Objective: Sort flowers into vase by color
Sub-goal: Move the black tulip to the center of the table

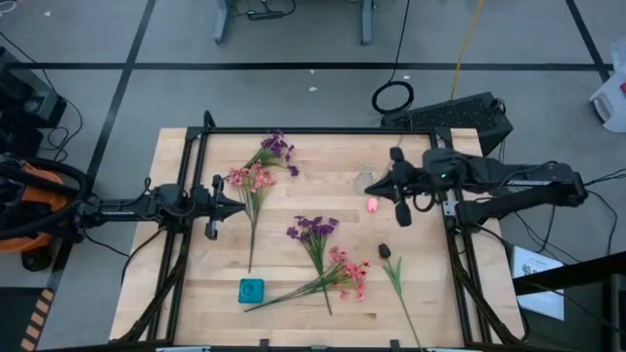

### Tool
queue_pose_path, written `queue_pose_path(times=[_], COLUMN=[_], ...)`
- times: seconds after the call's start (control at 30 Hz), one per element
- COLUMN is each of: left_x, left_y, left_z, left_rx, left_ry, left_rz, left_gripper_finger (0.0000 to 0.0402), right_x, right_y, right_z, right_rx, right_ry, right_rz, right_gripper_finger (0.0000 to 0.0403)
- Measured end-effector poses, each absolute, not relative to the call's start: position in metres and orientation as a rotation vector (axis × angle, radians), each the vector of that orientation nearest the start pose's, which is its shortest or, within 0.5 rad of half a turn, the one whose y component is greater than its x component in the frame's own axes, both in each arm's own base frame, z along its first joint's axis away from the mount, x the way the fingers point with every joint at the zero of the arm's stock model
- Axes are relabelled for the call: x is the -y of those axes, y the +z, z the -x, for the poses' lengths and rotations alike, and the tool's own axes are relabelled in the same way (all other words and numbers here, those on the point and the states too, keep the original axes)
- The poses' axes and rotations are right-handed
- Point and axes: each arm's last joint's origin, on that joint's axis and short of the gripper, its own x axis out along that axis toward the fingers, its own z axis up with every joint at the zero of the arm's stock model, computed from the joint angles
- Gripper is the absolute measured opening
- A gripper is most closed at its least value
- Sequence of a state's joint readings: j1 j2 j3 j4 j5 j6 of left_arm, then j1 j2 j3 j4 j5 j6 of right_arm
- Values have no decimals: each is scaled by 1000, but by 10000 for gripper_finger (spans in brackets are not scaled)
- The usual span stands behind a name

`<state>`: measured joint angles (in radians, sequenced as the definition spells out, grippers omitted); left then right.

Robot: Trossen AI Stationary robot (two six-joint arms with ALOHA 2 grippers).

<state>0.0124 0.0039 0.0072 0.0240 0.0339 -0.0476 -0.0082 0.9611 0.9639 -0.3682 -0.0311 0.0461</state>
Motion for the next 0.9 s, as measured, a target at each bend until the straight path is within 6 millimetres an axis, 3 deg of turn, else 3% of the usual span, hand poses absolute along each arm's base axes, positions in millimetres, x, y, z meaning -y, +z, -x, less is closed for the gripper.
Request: queue_pose_path(times=[0.4,0.7,0.9], left_x=[6,3,1], left_y=[206,252,288], left_z=[-89,-83,-95], left_rx=[200,249,87], left_ry=[-244,-127,-62], left_rz=[-7,-1,9], left_gripper_finger=[32,32,32], right_x=[-16,-23,-25], right_y=[295,267,249], right_z=[-216,-213,-210], right_rx=[-366,-388,-420], right_ry=[76,-6,-83], right_rz=[-84,-105,-126], right_gripper_finger=[0,0,0])
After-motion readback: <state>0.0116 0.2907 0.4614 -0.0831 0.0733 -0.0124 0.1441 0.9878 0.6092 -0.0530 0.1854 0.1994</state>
